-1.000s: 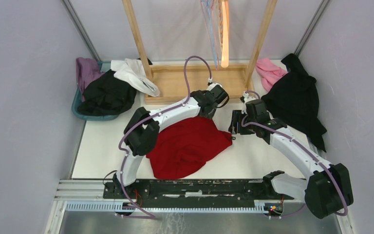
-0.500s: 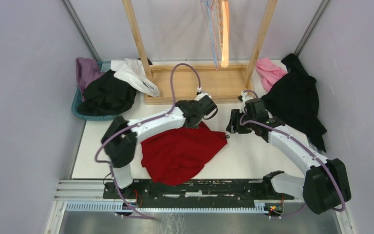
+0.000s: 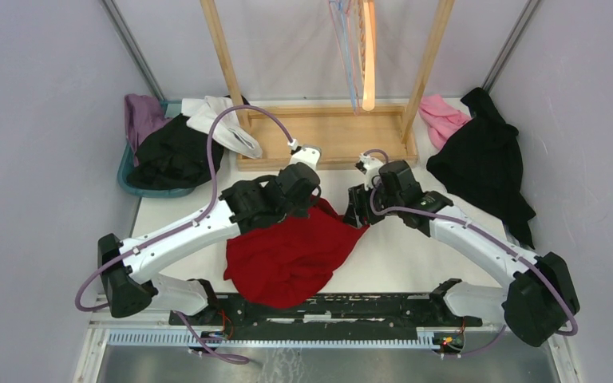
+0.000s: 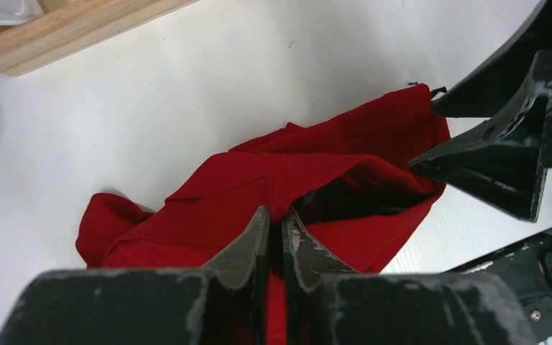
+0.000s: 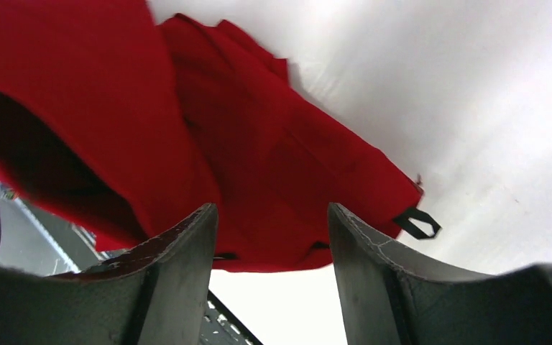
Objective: Place the skirt on the hanger
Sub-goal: Flatten out the skirt at the center of the board.
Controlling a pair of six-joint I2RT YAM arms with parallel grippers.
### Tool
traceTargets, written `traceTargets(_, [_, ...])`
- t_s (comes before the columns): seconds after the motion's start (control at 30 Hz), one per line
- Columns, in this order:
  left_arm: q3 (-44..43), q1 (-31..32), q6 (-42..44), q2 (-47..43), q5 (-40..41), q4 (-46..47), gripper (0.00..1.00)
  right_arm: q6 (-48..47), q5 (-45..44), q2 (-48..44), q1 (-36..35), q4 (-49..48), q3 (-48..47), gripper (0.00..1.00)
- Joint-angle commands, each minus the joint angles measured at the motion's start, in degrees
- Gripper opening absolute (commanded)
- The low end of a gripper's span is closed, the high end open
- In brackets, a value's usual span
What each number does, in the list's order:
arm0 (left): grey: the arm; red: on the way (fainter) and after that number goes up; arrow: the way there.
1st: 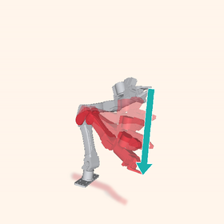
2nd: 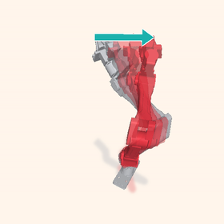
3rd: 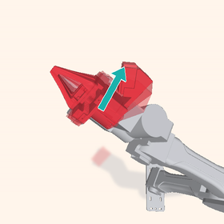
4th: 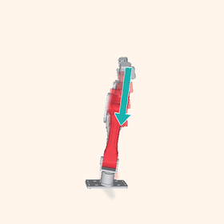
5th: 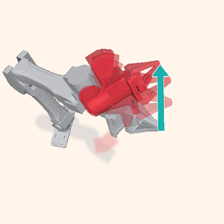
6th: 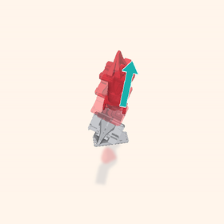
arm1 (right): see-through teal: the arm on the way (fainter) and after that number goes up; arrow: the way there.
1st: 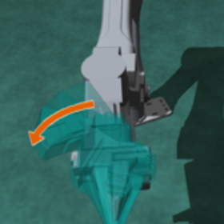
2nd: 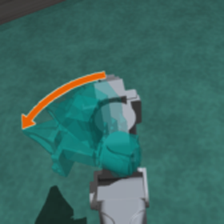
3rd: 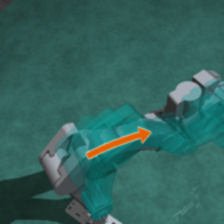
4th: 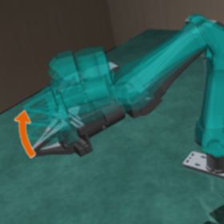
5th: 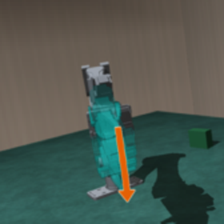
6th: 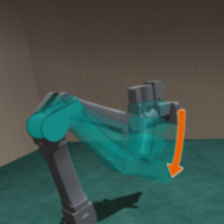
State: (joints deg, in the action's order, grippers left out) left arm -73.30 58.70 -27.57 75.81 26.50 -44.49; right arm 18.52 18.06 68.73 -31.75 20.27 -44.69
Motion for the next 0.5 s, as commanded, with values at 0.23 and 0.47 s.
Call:
traceTargets(0.23, [0.8, 3.0, -4.4, -3.0, -1.2, -1.5, 0.14, -1.4, 2.5, -9.9, -3.9, -6.3, -0.9, 0.68])
traceTargets(0.47, [1.2, 4.2, -5.7, -4.1, -0.6, -2.4, 0.14, -2.2, 4.6, -7.6, -5.6, -8.2, -2.0, 0.68])
